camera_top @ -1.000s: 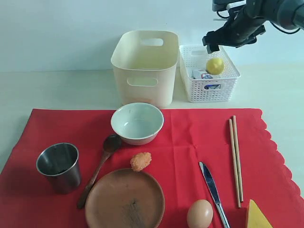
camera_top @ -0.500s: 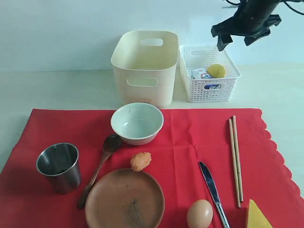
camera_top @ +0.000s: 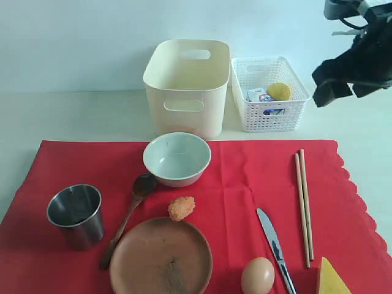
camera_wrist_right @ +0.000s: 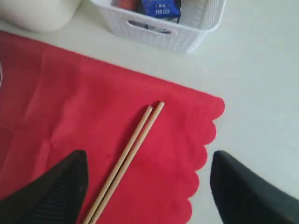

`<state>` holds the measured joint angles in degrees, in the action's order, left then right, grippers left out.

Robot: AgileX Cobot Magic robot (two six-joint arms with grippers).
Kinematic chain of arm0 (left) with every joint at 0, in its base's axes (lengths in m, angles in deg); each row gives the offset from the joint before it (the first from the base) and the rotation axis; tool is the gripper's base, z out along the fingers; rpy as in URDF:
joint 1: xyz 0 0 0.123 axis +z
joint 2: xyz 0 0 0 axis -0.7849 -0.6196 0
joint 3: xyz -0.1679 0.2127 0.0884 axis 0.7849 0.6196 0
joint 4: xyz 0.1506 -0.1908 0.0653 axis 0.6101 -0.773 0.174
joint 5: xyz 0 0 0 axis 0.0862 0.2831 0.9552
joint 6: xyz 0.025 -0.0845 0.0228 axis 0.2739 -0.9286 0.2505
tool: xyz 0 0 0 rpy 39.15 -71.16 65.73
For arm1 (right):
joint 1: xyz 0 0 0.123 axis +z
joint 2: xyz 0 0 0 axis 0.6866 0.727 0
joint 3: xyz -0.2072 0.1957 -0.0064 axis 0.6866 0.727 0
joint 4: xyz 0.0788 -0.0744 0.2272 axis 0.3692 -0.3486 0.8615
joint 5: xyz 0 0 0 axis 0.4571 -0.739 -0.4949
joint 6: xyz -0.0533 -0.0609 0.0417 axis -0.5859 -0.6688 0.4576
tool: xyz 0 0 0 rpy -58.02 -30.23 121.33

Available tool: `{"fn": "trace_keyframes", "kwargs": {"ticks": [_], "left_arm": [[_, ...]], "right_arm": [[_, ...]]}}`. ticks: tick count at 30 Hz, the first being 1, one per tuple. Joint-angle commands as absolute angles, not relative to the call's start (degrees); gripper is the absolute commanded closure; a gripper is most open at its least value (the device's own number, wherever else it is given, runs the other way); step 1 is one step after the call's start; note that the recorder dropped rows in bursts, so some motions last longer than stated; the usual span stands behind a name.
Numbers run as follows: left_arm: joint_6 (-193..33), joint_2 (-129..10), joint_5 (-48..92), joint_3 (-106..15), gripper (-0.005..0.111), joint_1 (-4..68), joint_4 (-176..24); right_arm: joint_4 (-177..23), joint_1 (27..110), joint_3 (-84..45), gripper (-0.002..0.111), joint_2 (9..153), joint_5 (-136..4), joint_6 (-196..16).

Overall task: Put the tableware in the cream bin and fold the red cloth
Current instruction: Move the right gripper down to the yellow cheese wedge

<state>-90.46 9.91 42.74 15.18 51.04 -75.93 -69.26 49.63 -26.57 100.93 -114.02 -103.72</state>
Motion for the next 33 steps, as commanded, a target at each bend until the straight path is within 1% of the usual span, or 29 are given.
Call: {"fn": "trace_keyframes", "kwargs": {"ticks": [1,9,16,23,33], "left_arm": [[-90.7,10.3,42.1,15.3,0.107,51.1,-76.3],[-90.7,10.3,42.1,15.3,0.107,51.1,-76.3],[-90.7,10.3,42.1,15.3,0.107,51.1,-76.3],[-90.7,10.3,42.1,15.3,0.107,51.1,-76.3],[-90.7,10.3,42.1,15.3,0.107,51.1,-76.3]], "right_arm": [[-68.4,49.4,-16.9,0.039,92.6,-111.3,-102.7],[-66.5,49.4,-4.0,0.039,84.2,-112.0,-98.5],[-66.6,50.1,2.9,0.039,81.2,-114.0,-96.4],[-68.1,58.6,7.0,0.039,81.3,-110.8,-91.5],[-76.1,67.5,7.4,0.039,86.6,-113.0,-77.5]]}}
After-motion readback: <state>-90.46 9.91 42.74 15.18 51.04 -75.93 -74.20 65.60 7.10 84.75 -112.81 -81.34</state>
